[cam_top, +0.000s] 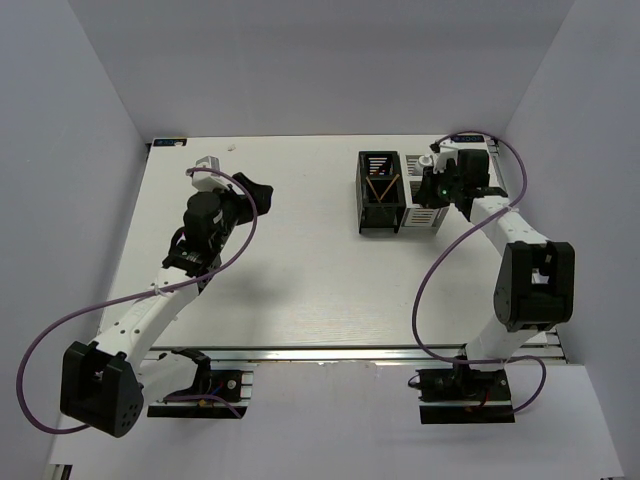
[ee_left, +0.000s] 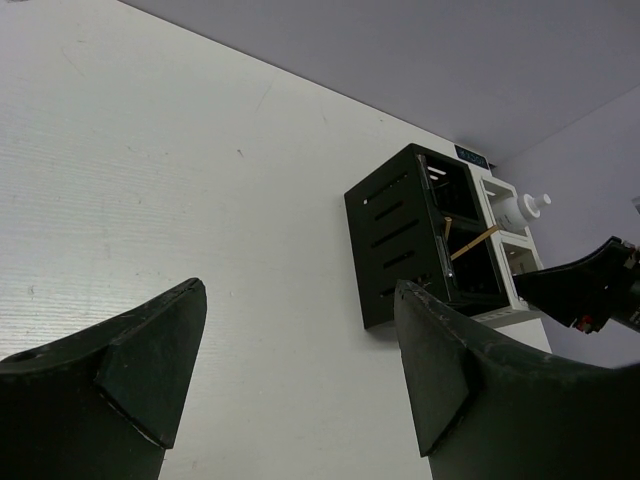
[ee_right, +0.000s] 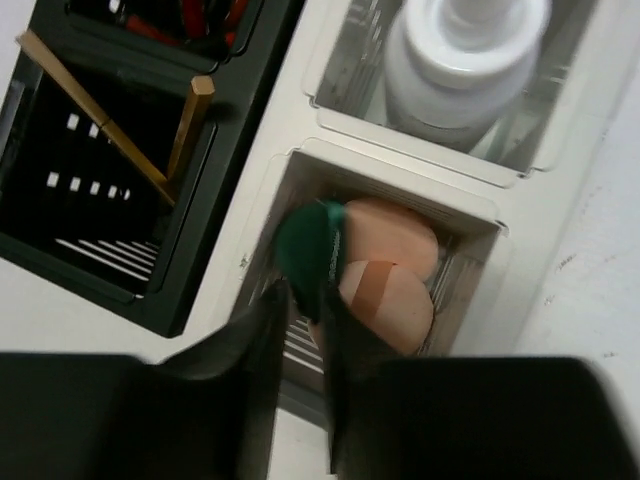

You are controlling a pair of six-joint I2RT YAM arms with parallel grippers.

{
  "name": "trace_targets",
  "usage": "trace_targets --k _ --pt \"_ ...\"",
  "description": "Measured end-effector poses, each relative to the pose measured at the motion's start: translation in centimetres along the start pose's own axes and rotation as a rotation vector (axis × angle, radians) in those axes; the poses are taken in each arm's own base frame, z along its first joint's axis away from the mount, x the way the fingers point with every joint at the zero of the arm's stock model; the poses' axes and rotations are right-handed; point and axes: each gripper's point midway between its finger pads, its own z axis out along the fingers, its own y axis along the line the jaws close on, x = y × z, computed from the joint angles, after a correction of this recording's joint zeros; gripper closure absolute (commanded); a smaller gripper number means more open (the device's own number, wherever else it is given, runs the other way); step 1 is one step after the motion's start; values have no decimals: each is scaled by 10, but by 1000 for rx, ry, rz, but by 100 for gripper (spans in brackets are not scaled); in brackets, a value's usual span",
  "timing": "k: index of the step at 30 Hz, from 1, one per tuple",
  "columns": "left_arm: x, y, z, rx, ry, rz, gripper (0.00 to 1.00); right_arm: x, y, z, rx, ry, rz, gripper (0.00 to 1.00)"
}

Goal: Organize the makeup

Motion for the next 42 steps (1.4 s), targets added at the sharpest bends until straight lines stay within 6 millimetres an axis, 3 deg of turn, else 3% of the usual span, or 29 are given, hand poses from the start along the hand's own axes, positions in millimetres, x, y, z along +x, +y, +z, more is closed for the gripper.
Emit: trace_targets --k 1,3,12,23,24,33,42 --pt "0 0 0 0 1 0 15 2 1 3 -10 10 3 57" --pt "0 0 0 0 1 0 14 2 2 4 -22 21 -4 44" --pt "-1 0 0 1 -3 0 3 -23 5 -18 -28 -39 -43 25" --pt "-1 -6 18 14 14 25 2 -82 22 -67 -75 -198 -62 18" --pt "-2 -8 19 22 14 26 2 -86 23 -70 -78 -204 -54 11" --pt "-10 -26 22 97 3 24 2 -149 29 -101 -53 -272 34 11" --pt "-17 -38 21 146 -4 25 2 -183 23 -127 34 -326 98 11"
